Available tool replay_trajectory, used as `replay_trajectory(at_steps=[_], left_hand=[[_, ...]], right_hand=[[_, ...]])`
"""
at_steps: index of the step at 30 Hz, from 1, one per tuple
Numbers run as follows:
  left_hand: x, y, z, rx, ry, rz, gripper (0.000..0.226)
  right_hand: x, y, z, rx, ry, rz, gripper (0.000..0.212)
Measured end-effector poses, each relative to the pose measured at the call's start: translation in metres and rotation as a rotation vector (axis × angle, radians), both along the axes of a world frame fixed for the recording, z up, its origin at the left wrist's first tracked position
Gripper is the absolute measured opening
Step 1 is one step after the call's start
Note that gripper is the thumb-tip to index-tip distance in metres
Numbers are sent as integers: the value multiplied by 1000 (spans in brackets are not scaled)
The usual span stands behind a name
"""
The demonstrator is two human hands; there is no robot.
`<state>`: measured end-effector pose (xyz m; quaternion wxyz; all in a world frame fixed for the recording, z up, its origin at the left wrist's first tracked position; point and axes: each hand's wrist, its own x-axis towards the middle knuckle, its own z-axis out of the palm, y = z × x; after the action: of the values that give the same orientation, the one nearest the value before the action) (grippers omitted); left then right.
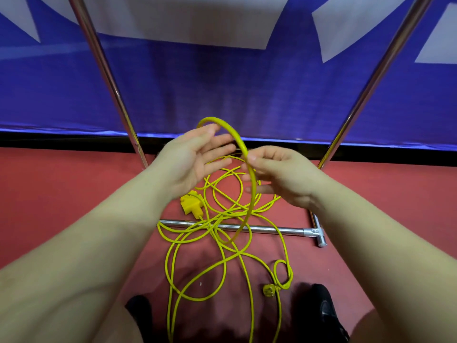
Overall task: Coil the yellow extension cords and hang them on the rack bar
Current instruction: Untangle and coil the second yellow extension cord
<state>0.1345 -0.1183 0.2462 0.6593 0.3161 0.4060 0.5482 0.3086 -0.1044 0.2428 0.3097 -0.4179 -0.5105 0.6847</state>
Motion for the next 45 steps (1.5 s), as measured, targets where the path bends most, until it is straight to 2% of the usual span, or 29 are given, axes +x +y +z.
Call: replay_trajectory(at_steps=[2,4,6,9,11,14,16,18,20,23,25,28,30,34,37,39,42,45], left_hand=[[7,-6,-8,-7,258,-183,19],[17,-15,-19,16,601,-413,18],[27,-21,-29,68,766,-545,14],[33,-21,-27,57,704,-501,17],[30,-17,-20,26,607,-372,17],[20,-8,-11,-1,360,-121,15],[13,-4,-5,-27,163,-2,14],[7,-2,1,-23,38,78,12],[2,0,4,-9,-17,140,11],[-2,2,1,1,8,113,15],[2,-2,-4,-12,208,-33,20],[14,-14,-16,15,637,-384,17],[21,-18,-22,56,704,-560,16],[20,-18,-18,46,702,-577,20],[16,-13,-15,49,682,-390,22],[12,-8,-15,21,538,-208,23],[7,-3,-14,-29,256,-11,20],[5,-1,-11,-38,87,79,18]], right_hand=[[3,6,4,-106,146,-176,12],[6,11,7,-207,291,-330,13],[9,14,8,-275,394,-420,14],[10,15,9,-285,423,-437,13],[10,15,7,-218,317,-372,11],[9,9,-1,-117,4,-151,25],[4,1,-8,-82,-168,37,22],[0,-8,-13,-47,-207,187,9],[-1,-11,-15,-14,-195,251,11],[0,-8,-8,4,-165,186,17],[1,-3,-2,-29,-45,50,16],[5,6,5,-129,202,-197,16],[8,10,8,-158,295,-331,14],[12,15,7,-158,348,-433,8],[12,14,5,-139,220,-335,17],[9,8,0,-151,22,-166,28],[1,-9,-17,-134,-203,139,15],[-8,-15,-28,-15,-253,187,18]])
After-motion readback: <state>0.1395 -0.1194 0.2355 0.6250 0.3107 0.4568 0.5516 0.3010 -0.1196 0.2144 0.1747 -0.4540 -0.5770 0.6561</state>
